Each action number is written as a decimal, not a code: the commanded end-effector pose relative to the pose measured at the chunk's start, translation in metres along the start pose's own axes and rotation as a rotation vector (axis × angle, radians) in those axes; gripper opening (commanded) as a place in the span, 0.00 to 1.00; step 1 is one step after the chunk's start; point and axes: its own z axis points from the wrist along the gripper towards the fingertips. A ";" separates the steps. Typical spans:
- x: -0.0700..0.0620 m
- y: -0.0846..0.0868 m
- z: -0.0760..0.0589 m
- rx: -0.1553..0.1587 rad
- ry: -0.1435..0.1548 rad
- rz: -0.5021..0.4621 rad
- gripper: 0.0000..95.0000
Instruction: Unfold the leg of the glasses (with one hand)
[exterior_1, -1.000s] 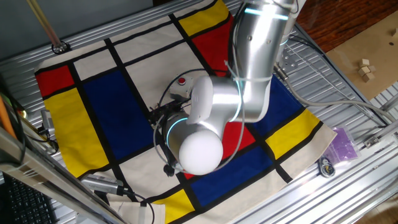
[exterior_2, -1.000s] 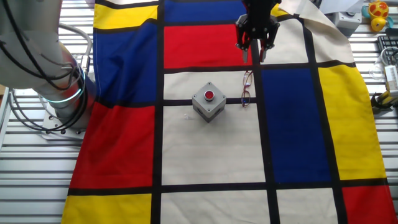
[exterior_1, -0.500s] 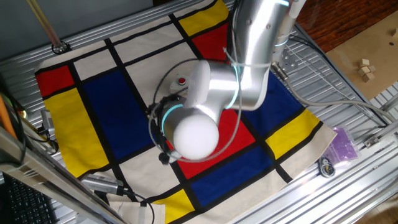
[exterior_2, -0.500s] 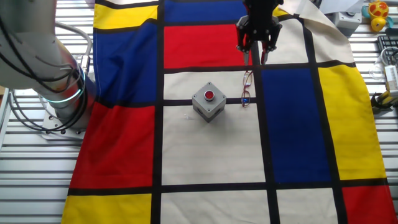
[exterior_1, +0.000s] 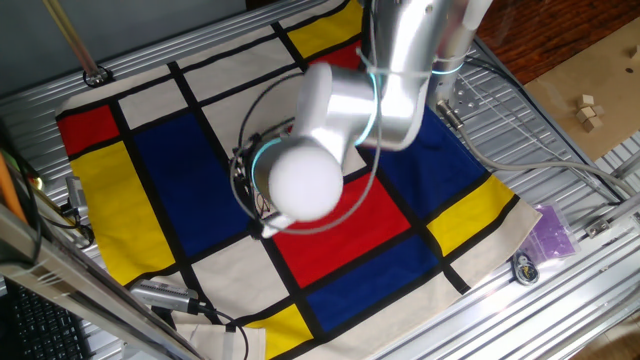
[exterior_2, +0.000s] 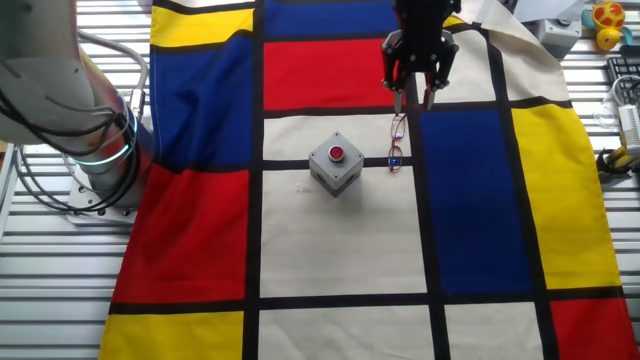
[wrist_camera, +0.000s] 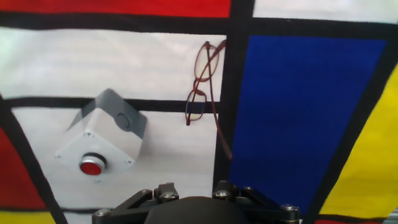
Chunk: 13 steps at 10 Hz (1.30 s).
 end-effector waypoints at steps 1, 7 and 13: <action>0.006 0.004 0.007 -0.004 -0.123 0.094 0.40; 0.010 -0.011 0.039 -0.040 -0.384 0.220 0.40; 0.008 -0.013 0.062 -0.095 -0.560 0.333 0.40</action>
